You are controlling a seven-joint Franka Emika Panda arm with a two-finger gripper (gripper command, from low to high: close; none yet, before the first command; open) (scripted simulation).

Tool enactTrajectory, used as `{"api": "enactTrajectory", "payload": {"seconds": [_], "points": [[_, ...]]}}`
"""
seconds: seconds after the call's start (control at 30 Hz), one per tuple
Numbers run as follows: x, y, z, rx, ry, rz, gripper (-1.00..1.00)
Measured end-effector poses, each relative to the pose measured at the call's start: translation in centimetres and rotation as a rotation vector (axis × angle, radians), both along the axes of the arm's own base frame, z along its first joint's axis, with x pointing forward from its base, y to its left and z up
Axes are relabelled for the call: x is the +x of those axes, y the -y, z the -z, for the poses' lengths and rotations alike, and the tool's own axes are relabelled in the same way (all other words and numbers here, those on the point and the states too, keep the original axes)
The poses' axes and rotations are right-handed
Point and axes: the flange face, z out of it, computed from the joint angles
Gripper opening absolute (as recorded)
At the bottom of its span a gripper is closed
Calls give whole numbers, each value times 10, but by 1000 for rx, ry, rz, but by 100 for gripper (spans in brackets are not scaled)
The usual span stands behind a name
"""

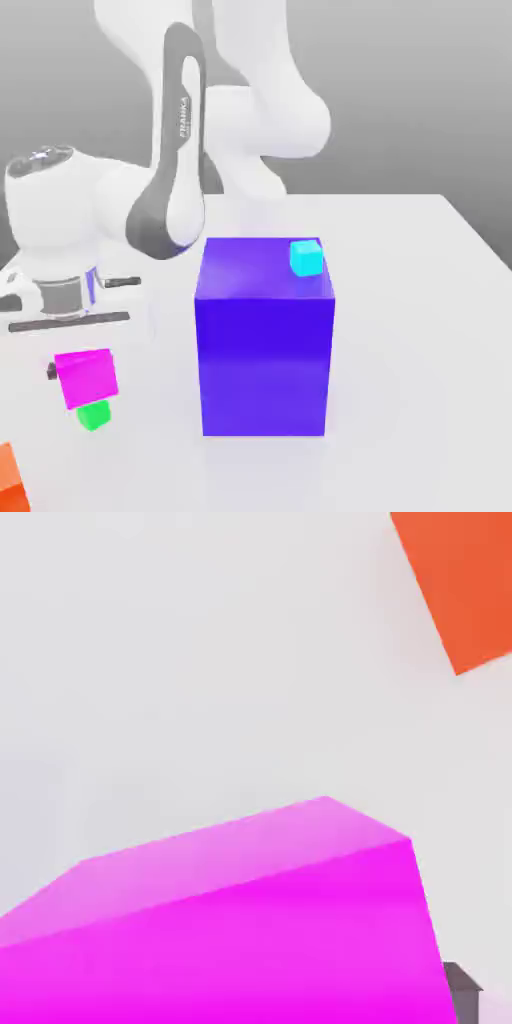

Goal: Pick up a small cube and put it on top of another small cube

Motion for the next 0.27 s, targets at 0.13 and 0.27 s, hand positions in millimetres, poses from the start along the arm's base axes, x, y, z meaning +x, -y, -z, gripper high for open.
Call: {"api": "enactTrajectory", "payload": {"seconds": [0.13,0.27], "points": [[0,0,0,0,0,0,100],[3,0,-11,-1,5,-4,100]]}}
